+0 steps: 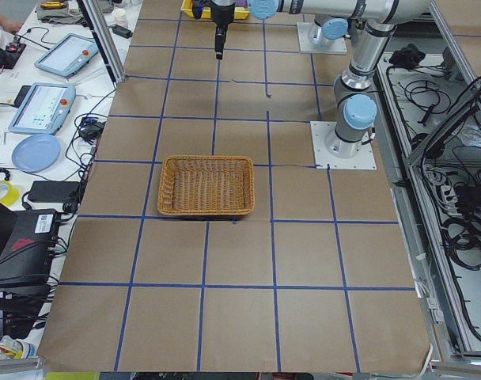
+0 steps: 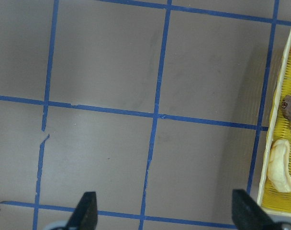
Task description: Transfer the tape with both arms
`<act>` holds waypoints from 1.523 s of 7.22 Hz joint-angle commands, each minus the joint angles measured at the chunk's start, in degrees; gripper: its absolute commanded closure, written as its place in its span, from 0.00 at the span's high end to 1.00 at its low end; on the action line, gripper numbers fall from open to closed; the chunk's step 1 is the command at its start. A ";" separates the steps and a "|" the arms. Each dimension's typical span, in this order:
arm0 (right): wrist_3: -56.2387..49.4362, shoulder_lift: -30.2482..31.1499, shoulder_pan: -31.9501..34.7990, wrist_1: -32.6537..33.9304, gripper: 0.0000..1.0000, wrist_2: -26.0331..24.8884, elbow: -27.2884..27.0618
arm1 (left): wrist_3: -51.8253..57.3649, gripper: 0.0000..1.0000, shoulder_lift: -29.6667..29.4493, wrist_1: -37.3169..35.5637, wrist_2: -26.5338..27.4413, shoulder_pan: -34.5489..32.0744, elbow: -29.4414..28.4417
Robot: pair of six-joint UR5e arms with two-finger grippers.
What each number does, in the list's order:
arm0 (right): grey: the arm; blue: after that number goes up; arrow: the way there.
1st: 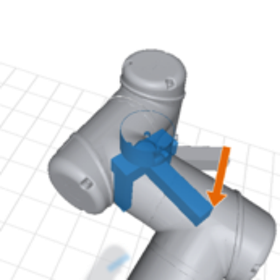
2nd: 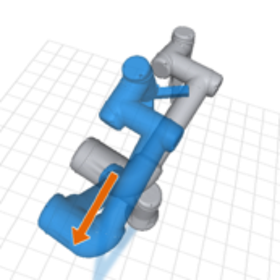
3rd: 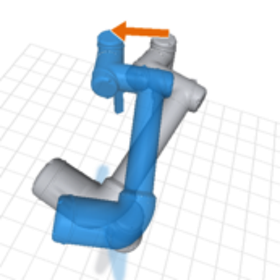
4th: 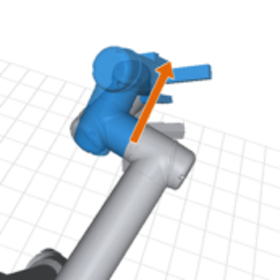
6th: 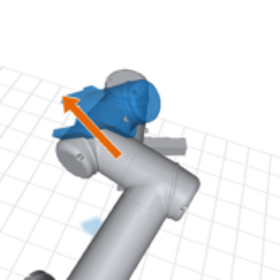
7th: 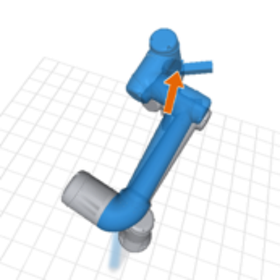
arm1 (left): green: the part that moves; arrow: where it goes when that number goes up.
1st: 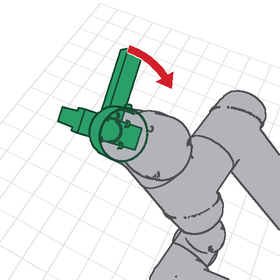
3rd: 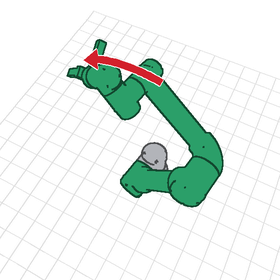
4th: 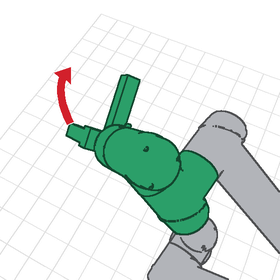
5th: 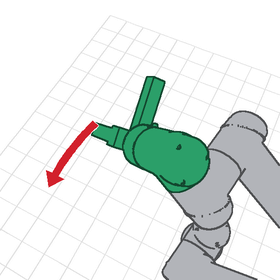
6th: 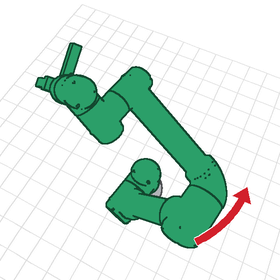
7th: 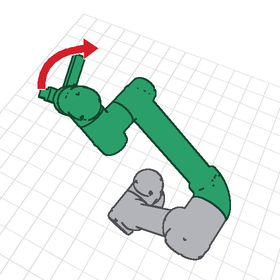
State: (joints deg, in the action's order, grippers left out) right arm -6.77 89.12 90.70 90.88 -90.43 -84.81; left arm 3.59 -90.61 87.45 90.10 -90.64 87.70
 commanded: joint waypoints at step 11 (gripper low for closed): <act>-1.14 -1.22 -2.36 0.26 1.00 0.25 0.79 | -0.08 1.00 0.00 -0.26 -0.01 -0.15 0.01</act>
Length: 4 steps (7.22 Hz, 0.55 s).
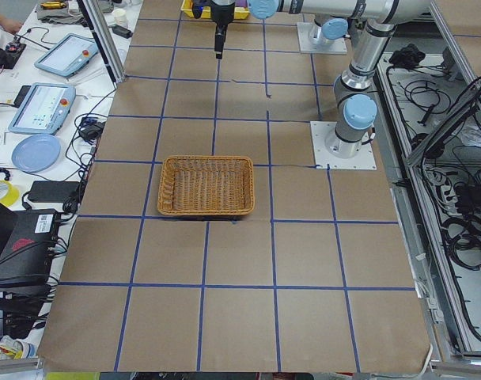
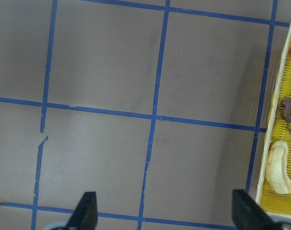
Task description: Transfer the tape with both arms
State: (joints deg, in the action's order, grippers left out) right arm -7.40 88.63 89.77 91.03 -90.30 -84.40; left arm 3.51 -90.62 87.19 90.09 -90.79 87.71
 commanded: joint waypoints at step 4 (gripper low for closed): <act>-23.90 -6.87 -19.42 4.21 1.00 -0.05 0.91 | 0.00 1.00 0.00 0.00 0.00 0.00 0.09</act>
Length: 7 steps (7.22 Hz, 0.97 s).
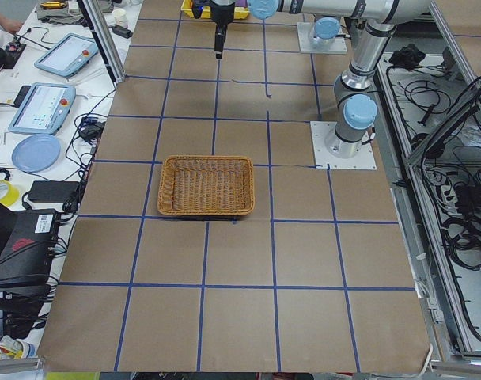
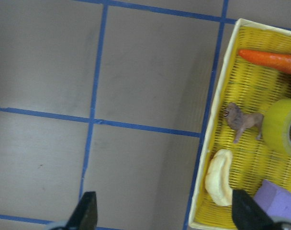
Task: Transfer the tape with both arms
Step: 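Move the right gripper over the yellow tray and grasp the yellow tape roll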
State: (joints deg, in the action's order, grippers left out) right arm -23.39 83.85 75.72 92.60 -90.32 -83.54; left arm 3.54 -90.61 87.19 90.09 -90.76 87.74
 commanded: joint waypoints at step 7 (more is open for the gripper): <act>-39.72 -25.48 -23.69 17.61 1.00 12.45 -2.41 | -0.11 1.00 0.00 0.00 -0.09 -0.03 -0.03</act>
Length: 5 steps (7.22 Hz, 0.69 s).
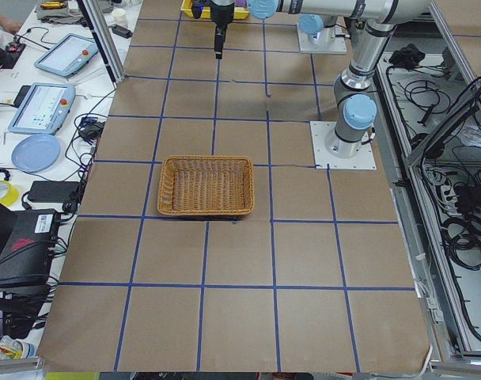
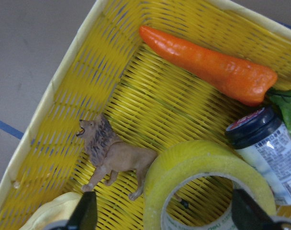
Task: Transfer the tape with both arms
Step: 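Move the right gripper over the yellow tray and grasp the yellow tape roll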
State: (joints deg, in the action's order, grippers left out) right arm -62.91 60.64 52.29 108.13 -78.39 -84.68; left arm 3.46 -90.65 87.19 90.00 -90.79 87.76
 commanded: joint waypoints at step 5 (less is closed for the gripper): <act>1.82 -1.67 -0.26 4.11 0.00 -2.55 -4.27 | 0.05 1.00 0.03 0.00 0.00 0.00 0.04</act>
State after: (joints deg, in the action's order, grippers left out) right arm -61.76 58.71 52.03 111.78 -80.25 -89.10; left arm 3.45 -90.62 87.19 90.00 -90.79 87.80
